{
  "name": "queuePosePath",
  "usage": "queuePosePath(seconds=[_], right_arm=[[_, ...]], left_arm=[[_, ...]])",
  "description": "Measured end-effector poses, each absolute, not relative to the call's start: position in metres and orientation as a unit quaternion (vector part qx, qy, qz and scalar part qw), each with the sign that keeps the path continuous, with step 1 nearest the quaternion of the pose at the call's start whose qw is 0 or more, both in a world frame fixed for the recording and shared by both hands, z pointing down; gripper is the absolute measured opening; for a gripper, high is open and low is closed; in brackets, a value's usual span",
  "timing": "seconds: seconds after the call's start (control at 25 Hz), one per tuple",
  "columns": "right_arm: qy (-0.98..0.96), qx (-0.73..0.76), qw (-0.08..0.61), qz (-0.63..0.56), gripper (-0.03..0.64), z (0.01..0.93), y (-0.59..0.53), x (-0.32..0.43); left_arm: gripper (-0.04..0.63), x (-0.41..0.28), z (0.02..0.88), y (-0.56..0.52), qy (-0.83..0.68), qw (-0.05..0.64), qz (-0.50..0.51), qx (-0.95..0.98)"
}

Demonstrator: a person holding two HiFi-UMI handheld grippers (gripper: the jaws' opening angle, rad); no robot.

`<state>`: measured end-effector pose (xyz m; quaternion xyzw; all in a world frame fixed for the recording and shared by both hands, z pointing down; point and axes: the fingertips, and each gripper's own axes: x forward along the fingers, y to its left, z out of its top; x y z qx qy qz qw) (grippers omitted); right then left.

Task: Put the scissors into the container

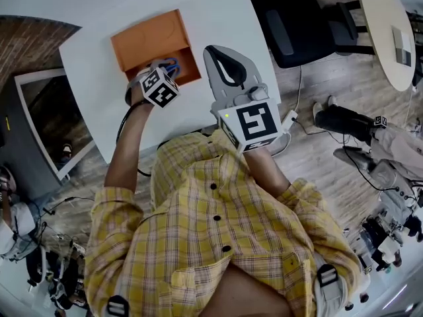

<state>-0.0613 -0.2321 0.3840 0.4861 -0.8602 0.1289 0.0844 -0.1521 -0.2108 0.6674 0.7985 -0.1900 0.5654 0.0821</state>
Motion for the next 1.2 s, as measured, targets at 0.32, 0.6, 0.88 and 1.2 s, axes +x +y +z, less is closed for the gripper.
queuePosePath(seconds=[0.32, 0.6, 0.88, 1.2], right_arm=[[-0.868, 0.477, 0.077, 0.118, 0.006, 0.375, -0.222, -0.064], [-0.873, 0.469, 0.075, 0.108, 0.006, 0.366, -0.215, -0.063], [-0.878, 0.462, 0.073, 0.103, 0.006, 0.36, -0.203, -0.058], [-0.884, 0.453, 0.068, 0.093, 0.006, 0.35, -0.19, -0.053]], left_arm=[[0.077, -0.155, 0.629, -0.211, -0.238, 0.056, 0.547, 0.801], [0.055, -0.148, 0.583, -0.211, -0.288, 0.04, 0.507, 0.811], [0.04, -0.137, 0.542, -0.201, -0.326, 0.04, 0.467, 0.821], [0.016, -0.13, 0.508, -0.188, -0.363, 0.029, 0.436, 0.823]])
